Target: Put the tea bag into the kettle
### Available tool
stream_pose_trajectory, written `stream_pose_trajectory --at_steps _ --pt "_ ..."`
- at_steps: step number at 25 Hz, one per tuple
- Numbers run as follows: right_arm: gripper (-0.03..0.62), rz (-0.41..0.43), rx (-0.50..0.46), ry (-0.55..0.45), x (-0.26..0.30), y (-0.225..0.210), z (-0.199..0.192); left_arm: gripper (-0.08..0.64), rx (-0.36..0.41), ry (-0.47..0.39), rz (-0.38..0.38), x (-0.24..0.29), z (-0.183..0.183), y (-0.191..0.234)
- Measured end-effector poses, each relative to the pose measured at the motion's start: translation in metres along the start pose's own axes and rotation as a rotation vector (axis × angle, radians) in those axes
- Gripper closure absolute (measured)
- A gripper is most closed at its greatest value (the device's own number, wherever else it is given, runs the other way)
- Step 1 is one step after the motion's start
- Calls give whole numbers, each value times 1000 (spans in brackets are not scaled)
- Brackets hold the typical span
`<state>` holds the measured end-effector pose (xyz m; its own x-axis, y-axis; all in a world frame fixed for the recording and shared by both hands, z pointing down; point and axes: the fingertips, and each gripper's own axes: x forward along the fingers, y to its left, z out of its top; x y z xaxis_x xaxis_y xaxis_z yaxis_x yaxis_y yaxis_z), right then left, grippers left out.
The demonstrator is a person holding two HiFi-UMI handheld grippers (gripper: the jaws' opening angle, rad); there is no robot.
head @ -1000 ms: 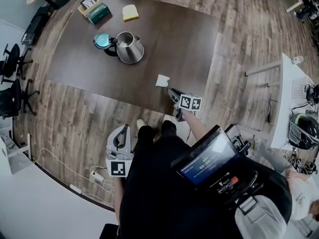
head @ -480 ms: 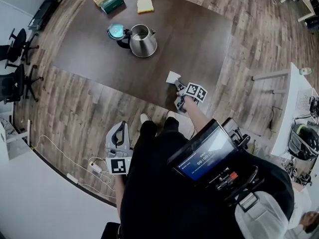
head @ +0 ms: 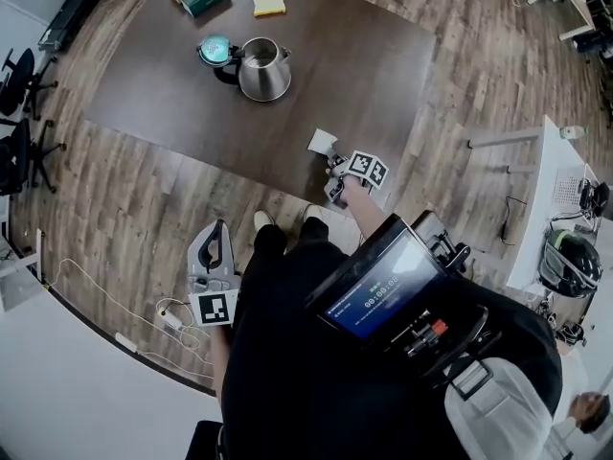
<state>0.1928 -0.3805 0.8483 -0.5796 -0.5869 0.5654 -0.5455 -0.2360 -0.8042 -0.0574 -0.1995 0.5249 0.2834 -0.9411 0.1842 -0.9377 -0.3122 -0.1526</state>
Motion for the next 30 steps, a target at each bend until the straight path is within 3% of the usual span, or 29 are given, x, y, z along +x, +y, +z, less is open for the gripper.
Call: stream_pose_trajectory --at_steps 8,30 --pt "571 90 8 -34 -20 29 -2 558 -27 -55 -47 14 3 0" --pt "572 430 -104 -206 -133 174 12 558 -5 -195 -233 56 36 -1"
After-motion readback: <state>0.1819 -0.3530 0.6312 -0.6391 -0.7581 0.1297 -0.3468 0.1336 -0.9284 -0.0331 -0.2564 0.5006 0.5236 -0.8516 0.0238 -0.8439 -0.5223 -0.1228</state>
